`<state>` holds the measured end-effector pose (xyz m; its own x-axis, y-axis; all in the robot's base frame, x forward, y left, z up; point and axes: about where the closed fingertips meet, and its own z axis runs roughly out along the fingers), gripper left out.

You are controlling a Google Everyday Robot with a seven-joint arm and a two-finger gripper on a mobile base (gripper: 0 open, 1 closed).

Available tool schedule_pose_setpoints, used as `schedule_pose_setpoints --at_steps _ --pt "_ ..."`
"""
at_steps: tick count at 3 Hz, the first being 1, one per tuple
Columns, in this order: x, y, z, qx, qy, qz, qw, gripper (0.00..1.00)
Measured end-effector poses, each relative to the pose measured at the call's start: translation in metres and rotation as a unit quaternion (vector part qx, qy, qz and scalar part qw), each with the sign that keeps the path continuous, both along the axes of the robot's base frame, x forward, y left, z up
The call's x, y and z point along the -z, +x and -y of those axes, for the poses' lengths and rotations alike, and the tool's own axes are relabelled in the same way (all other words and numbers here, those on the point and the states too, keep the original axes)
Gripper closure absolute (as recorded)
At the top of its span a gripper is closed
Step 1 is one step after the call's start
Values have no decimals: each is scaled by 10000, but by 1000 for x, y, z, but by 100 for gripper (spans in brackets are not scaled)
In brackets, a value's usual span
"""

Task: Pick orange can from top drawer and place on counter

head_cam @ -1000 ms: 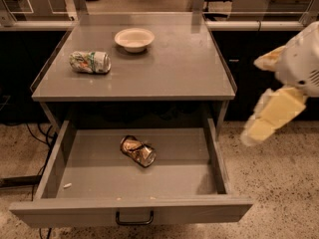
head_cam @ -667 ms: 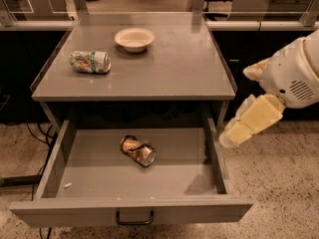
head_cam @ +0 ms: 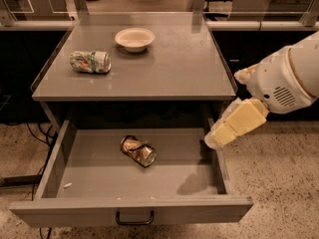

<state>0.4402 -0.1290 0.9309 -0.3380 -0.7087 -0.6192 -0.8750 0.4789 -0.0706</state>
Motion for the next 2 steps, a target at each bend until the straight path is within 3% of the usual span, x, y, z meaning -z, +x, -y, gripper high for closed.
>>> schedule_pose_setpoints --at_steps 2 --pt "47 6 -41 55 29 -115 9999 0"
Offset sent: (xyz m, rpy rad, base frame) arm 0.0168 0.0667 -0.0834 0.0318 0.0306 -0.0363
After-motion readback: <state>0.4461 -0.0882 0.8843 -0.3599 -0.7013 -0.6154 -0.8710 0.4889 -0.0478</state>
